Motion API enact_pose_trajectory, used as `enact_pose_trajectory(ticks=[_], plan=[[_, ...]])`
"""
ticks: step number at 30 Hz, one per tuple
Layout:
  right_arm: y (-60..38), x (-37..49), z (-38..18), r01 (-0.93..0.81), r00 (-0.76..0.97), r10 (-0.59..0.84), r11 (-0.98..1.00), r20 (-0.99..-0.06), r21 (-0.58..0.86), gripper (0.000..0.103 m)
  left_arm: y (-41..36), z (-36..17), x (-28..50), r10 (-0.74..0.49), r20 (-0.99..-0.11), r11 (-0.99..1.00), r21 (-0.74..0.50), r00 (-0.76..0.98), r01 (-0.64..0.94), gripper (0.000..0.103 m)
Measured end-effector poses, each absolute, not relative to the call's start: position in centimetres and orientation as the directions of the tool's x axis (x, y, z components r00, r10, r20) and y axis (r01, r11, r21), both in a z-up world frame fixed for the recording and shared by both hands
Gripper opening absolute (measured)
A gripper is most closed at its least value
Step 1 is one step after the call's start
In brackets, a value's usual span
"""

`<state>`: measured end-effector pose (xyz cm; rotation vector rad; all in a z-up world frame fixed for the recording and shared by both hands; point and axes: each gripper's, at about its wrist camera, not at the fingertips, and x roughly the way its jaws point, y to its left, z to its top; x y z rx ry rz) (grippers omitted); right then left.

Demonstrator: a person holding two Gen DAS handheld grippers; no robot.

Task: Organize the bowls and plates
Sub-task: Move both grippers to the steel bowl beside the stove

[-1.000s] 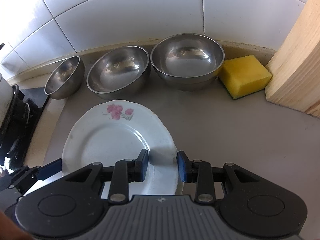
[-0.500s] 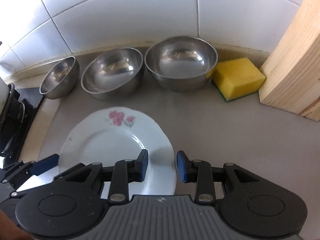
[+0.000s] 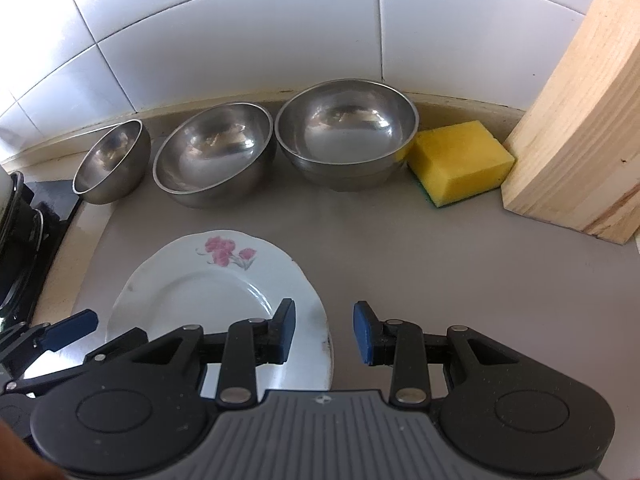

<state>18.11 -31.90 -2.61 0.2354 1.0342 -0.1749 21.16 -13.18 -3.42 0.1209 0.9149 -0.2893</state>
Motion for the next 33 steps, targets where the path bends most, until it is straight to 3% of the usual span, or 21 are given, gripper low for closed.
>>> enact_pose_trajectory(ticks=[17, 21, 24, 28, 33], plan=[[-30.6, 17.8, -0.7, 0.212, 0.542, -0.021, 0.971, -0.84, 0.113, 0.015, -11.4, -2.1, 20.4, -0.141, -0.777, 0.966, 0.027, 0.613, 0.257, 0.065], [-29.3, 18.9, 0.2, 0.177, 0.553, -0.012, 0.979, -0.833, 0.104, 0.016, -9.8, -1.5, 21.2, -0.111, -0.775, 0.974, 0.039, 0.622, 0.223, 0.072], [-28.1, 20.3, 0.9, 0.147, 0.555, -0.005, 0.985, -0.832, 0.093, 0.022, -8.5, -0.8, 22.0, -0.081, -0.768, 0.978, 0.063, 0.635, 0.201, 0.08], [-25.8, 22.5, 2.1, 0.093, 0.559, 0.002, 0.994, -0.829, 0.065, 0.031, -6.7, 0.4, 23.7, -0.051, -0.766, 0.983, 0.076, 0.641, 0.169, 0.081], [-23.8, 26.1, 4.0, 0.052, 0.565, 0.02, 0.997, -0.825, 0.06, 0.033, -5.3, 2.3, 26.0, -0.01, -0.752, 0.981, 0.122, 0.659, 0.153, 0.09]])
